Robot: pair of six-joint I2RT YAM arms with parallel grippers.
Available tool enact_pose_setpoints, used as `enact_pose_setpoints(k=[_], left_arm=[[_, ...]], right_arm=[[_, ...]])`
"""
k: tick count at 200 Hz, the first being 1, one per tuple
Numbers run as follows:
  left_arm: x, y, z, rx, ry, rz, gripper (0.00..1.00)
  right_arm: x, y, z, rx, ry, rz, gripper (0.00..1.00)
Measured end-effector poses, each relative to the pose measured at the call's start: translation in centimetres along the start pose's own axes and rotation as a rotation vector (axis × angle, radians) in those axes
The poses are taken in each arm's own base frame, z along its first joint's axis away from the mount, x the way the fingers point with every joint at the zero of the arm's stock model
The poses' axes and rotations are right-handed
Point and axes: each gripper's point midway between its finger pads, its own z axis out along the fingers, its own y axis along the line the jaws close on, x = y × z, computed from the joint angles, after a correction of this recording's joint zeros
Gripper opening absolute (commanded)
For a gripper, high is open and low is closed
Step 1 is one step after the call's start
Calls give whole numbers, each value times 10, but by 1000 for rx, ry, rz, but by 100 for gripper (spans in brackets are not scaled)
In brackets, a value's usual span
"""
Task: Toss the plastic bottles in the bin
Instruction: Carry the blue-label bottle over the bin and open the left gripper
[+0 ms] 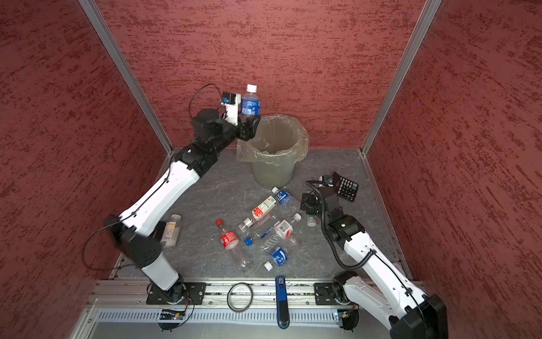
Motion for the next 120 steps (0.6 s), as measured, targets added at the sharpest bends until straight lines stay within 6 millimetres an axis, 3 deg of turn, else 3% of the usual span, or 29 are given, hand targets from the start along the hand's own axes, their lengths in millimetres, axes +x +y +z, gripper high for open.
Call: enact_pose_setpoints(k=[10, 30, 50, 69, 86, 120], left_arm=[[-6, 9, 30, 23, -14, -19, 99], [17, 28, 65, 20, 23, -48, 99], [48, 35, 66, -1, 131, -66, 99], [61, 27, 45, 1, 200, -75, 99], [42, 13, 17, 15, 183, -66, 99], [-39, -18, -41, 64, 17, -29, 99]], right_arm=[[-2, 0, -2, -1, -7, 2, 95], [-2, -2, -6, 1, -10, 3, 96], [-3, -3, -8, 5, -15, 4, 96], [-3, -3, -8, 5, -16, 4, 96], [-1, -4, -5, 11, -6, 1, 96], [7, -5, 5, 33, 34, -12, 97]])
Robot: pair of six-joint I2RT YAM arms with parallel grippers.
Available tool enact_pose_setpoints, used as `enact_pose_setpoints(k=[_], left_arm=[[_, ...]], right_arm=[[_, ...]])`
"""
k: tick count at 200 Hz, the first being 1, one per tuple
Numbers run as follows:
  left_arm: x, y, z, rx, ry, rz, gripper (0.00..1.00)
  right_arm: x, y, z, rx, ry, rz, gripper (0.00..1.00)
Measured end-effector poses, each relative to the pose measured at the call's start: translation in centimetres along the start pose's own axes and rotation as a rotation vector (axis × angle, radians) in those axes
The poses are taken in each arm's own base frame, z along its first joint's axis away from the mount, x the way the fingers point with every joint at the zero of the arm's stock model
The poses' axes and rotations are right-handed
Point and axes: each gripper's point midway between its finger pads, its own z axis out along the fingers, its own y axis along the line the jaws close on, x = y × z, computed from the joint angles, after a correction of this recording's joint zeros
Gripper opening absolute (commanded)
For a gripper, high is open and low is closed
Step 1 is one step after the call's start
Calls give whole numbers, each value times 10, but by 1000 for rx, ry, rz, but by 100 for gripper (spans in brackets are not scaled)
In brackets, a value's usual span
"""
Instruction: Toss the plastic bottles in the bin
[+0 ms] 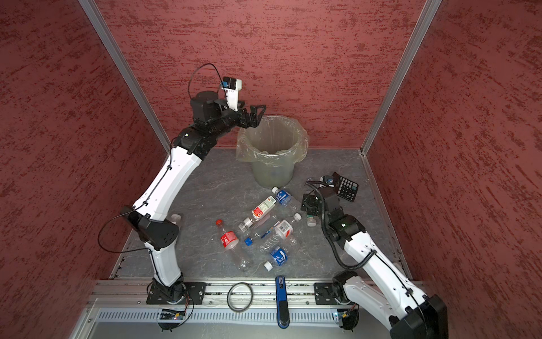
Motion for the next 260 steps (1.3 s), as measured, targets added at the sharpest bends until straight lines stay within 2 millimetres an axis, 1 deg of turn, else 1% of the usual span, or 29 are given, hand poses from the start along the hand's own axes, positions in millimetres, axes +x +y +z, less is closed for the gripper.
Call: enact_pose_setpoints(k=[8, 21, 31, 42, 56, 78, 92, 103, 111, 118, 126, 143, 157, 175, 196, 222, 233, 246, 260], left_arm=[[-12, -6, -13, 8, -29, 8, 99], [-20, -9, -27, 0, -45, 16, 100], [-19, -8, -34, -7, -39, 17, 100], [-9, -7, -37, -13, -12, 15, 100], [16, -4, -38, -10, 51, 6, 100], [73, -2, -42, 26, 165, -46, 100], [109, 1, -53, 56, 214, -122, 100], [129, 10, -63, 48, 238, -184, 99], [139, 15, -69, 30, 253, -214, 99], [142, 20, -74, 11, 256, -232, 99], [143, 22, -79, 1, 254, -240, 100], [141, 18, -92, 0, 241, -247, 100], [145, 15, -105, 2, 241, -248, 100], [162, 14, -118, -6, 271, -253, 100], [200, 22, -126, -49, 358, -276, 99], [259, 35, -133, -122, 518, -326, 98], [284, 38, -140, -146, 580, -348, 98], [307, 40, -148, -167, 638, -370, 98], [324, 42, -155, -182, 682, -386, 98]], right_arm=[[1, 0, 2, 6, 8, -3, 97], [0, 0, 5, 19, 19, -7, 97], [-2, 0, 8, 29, 25, -10, 98], [-2, 0, 12, 43, 34, -14, 98], [2, -2, 17, 60, 52, -20, 98], [9, -6, 27, 101, 83, -32, 98], [11, -10, 35, 128, 100, -35, 98], [11, -12, 41, 144, 116, -35, 98], [10, -13, 47, 157, 126, -33, 98], [7, -15, 52, 170, 134, -29, 98], [4, -17, 59, 180, 142, -22, 98], [-1, -22, 72, 189, 165, -4, 98], [1, -28, 81, 185, 191, 8, 98], [10, -34, 91, 177, 237, 9, 98], [21, -36, 101, 170, 284, 1, 94], [41, -36, 116, 157, 359, -14, 92], [49, -37, 120, 155, 386, -18, 91], [53, -38, 123, 157, 402, -25, 90], [55, -39, 124, 158, 407, -31, 89]])
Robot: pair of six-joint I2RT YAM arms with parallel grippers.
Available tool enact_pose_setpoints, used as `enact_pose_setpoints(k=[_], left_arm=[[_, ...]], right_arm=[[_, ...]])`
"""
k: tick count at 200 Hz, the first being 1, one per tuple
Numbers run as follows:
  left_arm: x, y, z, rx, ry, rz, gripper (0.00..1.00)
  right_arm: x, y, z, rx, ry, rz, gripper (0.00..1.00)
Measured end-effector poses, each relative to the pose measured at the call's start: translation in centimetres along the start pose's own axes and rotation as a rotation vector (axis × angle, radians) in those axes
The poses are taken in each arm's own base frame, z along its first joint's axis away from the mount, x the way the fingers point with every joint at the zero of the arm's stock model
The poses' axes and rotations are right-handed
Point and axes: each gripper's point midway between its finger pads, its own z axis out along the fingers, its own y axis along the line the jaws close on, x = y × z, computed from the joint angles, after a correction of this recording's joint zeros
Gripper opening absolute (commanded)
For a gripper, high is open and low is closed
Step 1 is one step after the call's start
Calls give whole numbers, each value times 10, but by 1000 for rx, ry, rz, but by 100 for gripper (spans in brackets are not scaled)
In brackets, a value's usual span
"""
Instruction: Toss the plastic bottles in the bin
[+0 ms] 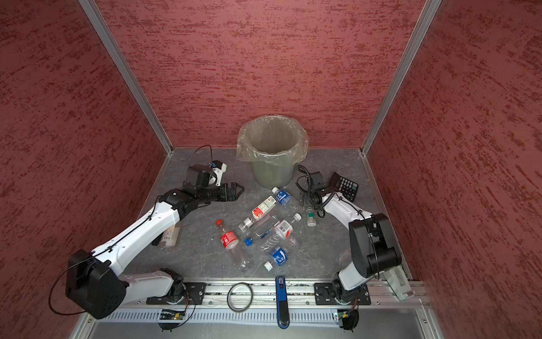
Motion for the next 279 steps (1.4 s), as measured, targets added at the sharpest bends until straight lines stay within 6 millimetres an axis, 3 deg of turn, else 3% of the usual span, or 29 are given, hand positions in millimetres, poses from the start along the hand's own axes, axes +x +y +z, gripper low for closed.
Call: enact_pose_setpoints(k=[30, 85, 183, 219, 245, 279], left_arm=[[17, 8, 6, -14, 39, -28, 98], [24, 11, 9, -14, 54, -42, 98], [30, 5, 12, 20, 65, -77, 98], [31, 2, 13, 29, 68, -81, 98], [34, 2, 14, 27, 75, -87, 98], [34, 3, 14, 24, 74, -88, 98]], right_arm=[[-5, 1, 5, 2, 0, -11, 81], [-5, 2, 18, 7, 20, -28, 72], [5, 2, 29, 12, 61, -44, 67], [6, 1, 31, 13, 66, -47, 52], [0, 2, 22, 5, 41, -42, 47], [-25, 9, -19, -35, -76, -28, 47]])
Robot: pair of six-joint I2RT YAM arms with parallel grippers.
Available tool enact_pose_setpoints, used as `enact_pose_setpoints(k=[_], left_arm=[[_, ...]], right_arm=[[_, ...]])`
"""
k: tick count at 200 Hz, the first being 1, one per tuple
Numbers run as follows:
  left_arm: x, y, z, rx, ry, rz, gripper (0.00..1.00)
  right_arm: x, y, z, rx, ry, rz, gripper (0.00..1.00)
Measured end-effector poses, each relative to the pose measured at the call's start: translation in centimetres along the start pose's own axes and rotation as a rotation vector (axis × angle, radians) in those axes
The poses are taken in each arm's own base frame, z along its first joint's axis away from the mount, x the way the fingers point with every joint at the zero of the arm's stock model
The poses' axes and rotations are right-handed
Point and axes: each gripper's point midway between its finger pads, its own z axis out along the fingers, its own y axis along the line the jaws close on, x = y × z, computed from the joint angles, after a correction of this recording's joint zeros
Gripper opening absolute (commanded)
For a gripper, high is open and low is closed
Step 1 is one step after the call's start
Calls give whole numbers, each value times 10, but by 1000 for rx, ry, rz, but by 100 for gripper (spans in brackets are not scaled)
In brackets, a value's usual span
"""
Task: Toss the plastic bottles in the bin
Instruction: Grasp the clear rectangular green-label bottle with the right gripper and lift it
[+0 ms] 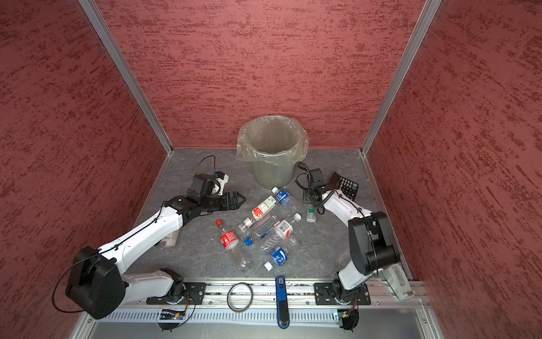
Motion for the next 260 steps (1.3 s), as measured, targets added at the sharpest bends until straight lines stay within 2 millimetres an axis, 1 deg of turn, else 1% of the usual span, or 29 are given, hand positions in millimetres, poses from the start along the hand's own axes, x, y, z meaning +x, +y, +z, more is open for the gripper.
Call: enact_pose_setpoints(k=[31, 74, 94, 130, 150, 165, 187, 219, 242, 260], left_arm=[[-1, 1, 0, -10, -7, 1, 99], [-1, -3, -2, -10, -15, 13, 99], [0, -5, -3, -9, -16, 20, 98], [7, -5, 0, -10, 0, 20, 98], [10, -8, 1, -5, 6, 24, 99], [13, -10, 3, 0, 10, 24, 98], [22, -11, 7, 10, 24, 31, 99], [34, -15, 13, 49, 43, 43, 99], [37, -18, 15, 69, 51, 48, 99], [35, -22, 15, 84, 40, 53, 99]], right_arm=[[-24, 8, -53, -38, -140, 6, 47], [-34, 13, -121, -21, -266, -23, 45], [-46, 14, -159, -34, -351, -16, 45], [-69, 17, -237, -113, -524, 11, 47], [-75, 23, -274, -177, -607, 8, 47], [-75, 25, -296, -224, -660, 2, 47], [-77, 28, -321, -288, -724, -7, 48], [-83, 34, -346, -364, -805, -13, 48], [-92, 40, -353, -388, -834, -15, 47], [-108, 50, -353, -390, -838, -18, 47]])
